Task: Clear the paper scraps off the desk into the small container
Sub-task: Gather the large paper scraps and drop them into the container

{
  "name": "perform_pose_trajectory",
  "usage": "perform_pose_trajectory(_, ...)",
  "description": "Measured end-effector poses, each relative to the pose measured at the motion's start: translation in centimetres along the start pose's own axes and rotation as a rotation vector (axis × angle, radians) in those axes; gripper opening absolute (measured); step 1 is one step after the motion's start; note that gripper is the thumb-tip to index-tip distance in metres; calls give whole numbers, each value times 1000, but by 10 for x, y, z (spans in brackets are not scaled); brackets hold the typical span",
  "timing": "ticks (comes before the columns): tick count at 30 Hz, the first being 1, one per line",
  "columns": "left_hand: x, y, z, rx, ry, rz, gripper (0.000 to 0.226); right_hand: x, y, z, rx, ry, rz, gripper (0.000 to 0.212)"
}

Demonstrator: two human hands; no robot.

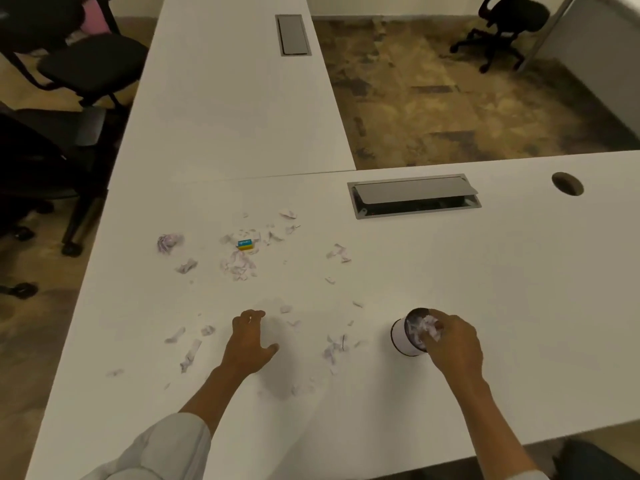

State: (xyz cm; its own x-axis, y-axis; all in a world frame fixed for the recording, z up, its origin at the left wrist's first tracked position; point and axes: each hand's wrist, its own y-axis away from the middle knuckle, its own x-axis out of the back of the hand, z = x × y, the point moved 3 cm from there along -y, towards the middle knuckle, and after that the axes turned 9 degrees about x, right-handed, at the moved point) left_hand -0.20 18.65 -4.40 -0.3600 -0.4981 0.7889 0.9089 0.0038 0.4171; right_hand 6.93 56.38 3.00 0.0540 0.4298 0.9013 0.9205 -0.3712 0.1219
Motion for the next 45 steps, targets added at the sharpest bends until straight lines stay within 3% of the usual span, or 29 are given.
perform_pose_trajectory(3,6,7,2,-13,5,35,76,-7,-1,-1,-16,38,5,31)
perform_pose_trajectory(7,15,17,-9,4,11,68,76,-13,-6,-5,-58,11,25,18)
perform_pose_trajectory(12,25,25,-27,34,38,93,77,-22,-15,-4,-53,179,-186,17)
perform_pose_trajectory(14,29,27,-32,45,48,110,77,-14,-17,-10,11,201,-185,18)
perform_pose_trajectory(19,40,28,-48,100,47,130,77,21,-17,-34,16,-32,80,15)
perform_pose_trajectory(24,55,21,-70,179,-7,174,78,4,-34,-90,194,-273,17,15)
perform_pose_trajectory(31,80,-10,-109,274,1,188,89,-79,-80,-155,183,-276,-244,52)
perform_pose_trajectory(34,97,-32,-126,286,-46,149,101,-107,-102,-182,169,-277,-278,65)
perform_pose_trajectory(41,147,-111,-151,248,-154,79,126,-163,-166,-267,336,-111,-376,95)
perform_pose_trajectory(45,176,-159,-148,200,-216,59,140,-188,-208,-303,381,-38,-356,105)
